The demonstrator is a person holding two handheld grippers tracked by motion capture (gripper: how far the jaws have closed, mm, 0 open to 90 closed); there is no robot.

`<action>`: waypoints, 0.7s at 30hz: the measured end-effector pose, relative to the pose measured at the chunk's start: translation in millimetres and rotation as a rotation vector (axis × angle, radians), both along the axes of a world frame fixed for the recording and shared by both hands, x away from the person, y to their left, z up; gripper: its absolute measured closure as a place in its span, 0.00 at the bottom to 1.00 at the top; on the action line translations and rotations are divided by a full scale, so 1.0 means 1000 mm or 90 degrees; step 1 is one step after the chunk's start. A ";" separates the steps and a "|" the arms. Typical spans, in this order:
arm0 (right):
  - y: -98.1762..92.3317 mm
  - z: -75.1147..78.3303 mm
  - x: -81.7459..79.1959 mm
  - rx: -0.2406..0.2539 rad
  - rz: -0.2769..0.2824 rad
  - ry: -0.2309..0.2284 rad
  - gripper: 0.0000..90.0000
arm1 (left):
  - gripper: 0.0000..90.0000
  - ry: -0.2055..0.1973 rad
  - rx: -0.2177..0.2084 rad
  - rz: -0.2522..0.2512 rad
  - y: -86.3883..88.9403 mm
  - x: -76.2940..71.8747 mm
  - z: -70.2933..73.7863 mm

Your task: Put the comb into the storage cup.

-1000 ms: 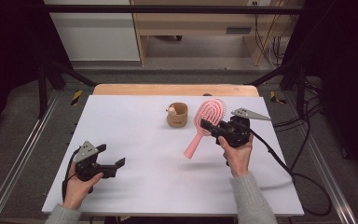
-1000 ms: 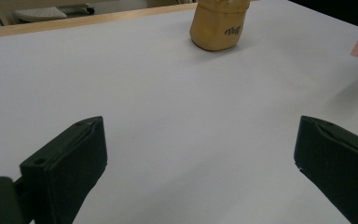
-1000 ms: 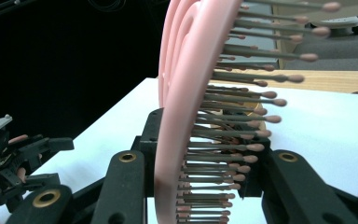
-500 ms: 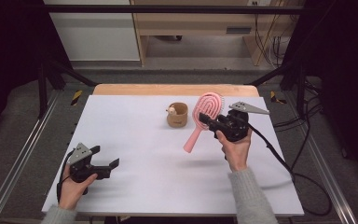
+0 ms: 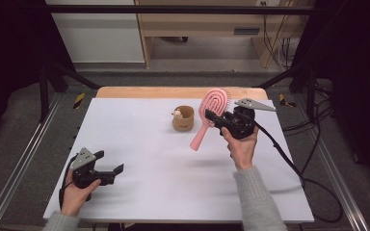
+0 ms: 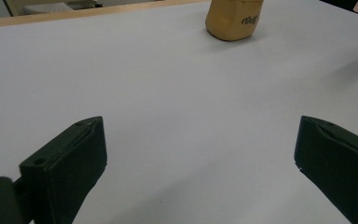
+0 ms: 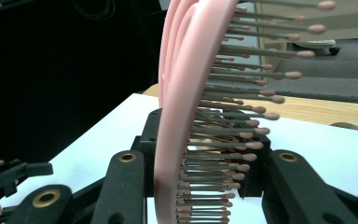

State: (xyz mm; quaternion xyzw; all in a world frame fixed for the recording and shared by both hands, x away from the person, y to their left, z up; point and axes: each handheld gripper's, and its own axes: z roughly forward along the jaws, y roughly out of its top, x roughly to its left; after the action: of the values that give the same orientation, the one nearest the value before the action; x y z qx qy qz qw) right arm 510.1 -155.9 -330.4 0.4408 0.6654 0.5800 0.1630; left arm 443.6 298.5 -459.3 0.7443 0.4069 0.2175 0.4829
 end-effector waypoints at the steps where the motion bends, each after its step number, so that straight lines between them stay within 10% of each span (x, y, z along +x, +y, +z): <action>1: 0.001 0.001 0.001 -0.001 -0.002 0.000 0.70 | 0.03 0.000 0.000 0.000 0.000 0.000 0.000; 21: 0.011 0.011 0.021 -0.011 -0.025 -0.008 0.70 | 0.03 0.001 -0.003 -0.002 0.000 0.000 0.000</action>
State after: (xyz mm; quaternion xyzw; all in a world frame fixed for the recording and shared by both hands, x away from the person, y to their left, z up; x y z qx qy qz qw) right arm 531.0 -144.5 -319.2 0.4489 0.6605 0.5736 0.1824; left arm 443.7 298.8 -459.5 0.7440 0.4067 0.2153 0.4845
